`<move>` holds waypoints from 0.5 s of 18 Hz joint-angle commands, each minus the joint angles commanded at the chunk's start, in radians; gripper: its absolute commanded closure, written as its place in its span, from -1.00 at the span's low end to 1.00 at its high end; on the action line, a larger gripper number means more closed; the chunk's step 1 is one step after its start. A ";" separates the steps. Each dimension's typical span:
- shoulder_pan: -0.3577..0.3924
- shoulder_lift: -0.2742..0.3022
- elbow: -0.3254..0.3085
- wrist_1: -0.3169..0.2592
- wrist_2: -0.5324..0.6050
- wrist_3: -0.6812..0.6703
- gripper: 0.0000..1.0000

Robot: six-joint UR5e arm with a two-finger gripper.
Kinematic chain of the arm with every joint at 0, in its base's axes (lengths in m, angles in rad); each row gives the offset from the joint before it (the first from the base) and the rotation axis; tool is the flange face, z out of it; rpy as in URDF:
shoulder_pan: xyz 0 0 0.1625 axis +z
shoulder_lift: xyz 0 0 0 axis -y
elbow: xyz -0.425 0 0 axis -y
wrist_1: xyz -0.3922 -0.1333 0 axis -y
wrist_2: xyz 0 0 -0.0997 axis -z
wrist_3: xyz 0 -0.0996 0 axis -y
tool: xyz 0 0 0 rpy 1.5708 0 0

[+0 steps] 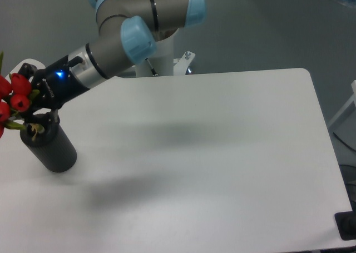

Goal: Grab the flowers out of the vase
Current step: 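Close the gripper on the tulip stems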

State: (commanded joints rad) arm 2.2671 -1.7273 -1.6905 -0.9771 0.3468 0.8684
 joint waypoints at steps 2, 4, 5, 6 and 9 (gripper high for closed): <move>0.018 0.000 0.018 0.000 -0.018 -0.034 0.99; 0.037 0.000 0.046 0.000 -0.022 -0.095 0.98; 0.043 0.000 0.061 0.000 -0.022 -0.118 0.98; 0.054 0.000 0.077 0.000 -0.023 -0.136 0.98; 0.080 -0.002 0.115 0.000 -0.025 -0.181 0.98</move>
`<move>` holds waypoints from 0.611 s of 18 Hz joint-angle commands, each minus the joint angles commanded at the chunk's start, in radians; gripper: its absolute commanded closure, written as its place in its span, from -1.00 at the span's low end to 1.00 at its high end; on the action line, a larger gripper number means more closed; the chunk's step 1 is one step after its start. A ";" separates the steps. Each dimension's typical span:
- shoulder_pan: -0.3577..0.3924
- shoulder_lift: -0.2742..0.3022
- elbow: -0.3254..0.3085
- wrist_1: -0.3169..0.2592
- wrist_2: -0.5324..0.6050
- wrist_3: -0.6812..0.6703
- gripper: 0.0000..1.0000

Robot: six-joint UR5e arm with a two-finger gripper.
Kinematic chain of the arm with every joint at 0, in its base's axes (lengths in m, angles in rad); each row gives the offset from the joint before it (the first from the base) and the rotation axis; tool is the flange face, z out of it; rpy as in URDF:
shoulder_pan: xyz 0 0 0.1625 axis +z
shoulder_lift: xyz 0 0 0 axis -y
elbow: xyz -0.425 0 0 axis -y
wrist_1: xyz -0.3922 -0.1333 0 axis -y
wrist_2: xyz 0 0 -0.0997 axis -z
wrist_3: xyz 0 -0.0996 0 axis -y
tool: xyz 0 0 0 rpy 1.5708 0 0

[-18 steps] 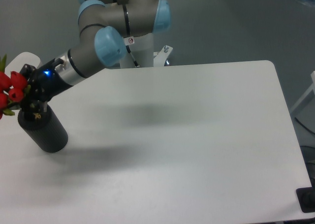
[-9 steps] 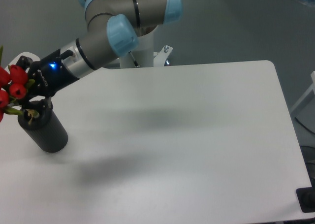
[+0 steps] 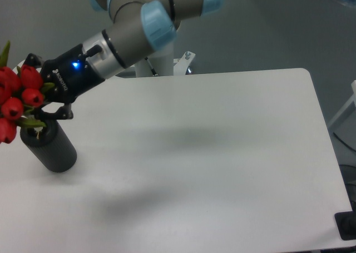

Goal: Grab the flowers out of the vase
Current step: 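Close the gripper on the tulip stems, then lift the tulips out of the vase and carry them away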

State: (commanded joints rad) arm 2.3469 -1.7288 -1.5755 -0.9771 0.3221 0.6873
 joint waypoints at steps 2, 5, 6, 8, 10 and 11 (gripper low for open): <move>0.015 -0.002 0.020 0.000 0.000 0.003 0.98; 0.054 -0.006 0.040 0.006 0.006 0.023 0.95; 0.071 -0.012 0.049 0.011 0.009 0.046 0.93; 0.101 -0.017 0.051 0.015 0.012 0.105 0.94; 0.108 -0.018 0.060 0.015 0.023 0.156 0.95; 0.108 -0.020 0.061 0.017 0.041 0.170 0.96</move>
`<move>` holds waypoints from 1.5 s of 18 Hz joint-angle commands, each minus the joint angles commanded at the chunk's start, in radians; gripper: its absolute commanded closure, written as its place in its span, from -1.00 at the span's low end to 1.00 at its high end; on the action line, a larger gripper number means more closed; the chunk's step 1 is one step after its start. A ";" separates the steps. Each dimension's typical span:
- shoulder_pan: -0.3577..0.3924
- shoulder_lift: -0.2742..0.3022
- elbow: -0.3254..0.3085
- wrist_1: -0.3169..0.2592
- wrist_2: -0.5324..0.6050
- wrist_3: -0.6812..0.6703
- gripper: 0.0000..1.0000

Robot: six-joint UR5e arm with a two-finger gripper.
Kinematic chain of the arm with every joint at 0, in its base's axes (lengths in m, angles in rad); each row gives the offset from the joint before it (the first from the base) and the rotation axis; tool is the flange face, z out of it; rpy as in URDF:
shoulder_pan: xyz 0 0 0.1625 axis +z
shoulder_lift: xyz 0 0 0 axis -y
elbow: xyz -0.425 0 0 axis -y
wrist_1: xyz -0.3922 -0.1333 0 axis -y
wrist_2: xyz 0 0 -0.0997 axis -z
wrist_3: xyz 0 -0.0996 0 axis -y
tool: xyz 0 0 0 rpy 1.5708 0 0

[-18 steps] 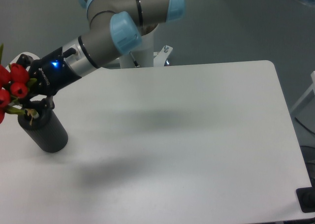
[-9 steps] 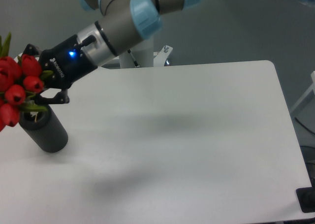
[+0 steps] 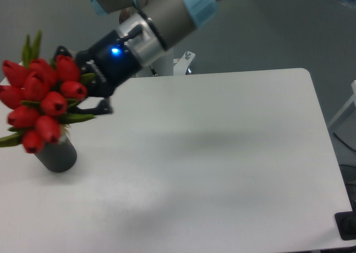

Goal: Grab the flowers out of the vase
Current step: 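Lift the tulips out of the vase and carry them away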

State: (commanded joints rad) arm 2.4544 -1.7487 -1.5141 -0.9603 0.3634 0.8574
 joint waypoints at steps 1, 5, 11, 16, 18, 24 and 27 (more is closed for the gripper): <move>0.000 -0.005 0.005 0.000 0.026 0.015 0.96; 0.002 -0.021 0.034 -0.002 0.217 0.068 0.96; -0.023 -0.038 -0.018 -0.035 0.602 0.166 0.95; -0.043 -0.063 0.009 -0.132 0.690 0.167 0.95; -0.044 -0.069 0.014 -0.165 0.747 0.167 0.95; -0.078 -0.176 0.127 -0.314 1.003 0.227 0.98; -0.078 -0.218 0.166 -0.365 1.069 0.287 0.97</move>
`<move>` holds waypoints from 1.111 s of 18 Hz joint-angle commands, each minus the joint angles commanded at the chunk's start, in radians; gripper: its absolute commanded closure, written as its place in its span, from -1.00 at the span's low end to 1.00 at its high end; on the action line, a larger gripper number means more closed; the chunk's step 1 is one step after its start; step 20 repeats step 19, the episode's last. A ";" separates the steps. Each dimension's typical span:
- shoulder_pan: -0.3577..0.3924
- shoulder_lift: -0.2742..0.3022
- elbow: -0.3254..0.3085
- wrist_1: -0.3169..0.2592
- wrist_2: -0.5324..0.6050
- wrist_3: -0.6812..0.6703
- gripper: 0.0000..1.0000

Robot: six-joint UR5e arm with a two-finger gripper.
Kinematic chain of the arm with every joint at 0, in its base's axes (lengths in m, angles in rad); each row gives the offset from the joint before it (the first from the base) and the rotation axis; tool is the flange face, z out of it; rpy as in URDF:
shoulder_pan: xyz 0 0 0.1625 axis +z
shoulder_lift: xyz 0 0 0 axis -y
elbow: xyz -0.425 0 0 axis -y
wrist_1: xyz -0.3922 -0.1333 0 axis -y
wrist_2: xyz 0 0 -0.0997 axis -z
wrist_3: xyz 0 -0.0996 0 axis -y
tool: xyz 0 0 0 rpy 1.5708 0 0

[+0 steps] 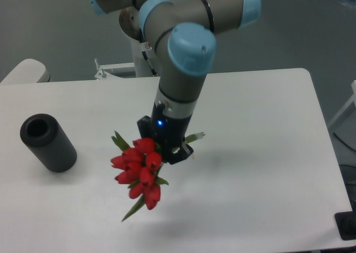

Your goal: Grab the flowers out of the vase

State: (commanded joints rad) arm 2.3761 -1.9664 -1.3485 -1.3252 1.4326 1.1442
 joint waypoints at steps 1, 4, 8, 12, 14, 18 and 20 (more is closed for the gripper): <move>0.000 -0.020 0.020 -0.015 0.012 0.002 0.97; -0.003 -0.063 0.063 -0.048 0.087 0.028 0.97; -0.008 -0.091 0.071 -0.046 0.152 0.117 0.99; -0.003 -0.112 0.071 -0.040 0.170 0.149 0.98; -0.003 -0.115 0.069 -0.035 0.170 0.163 0.98; 0.000 -0.118 0.065 -0.029 0.172 0.181 0.98; 0.000 -0.120 0.065 -0.029 0.172 0.181 0.98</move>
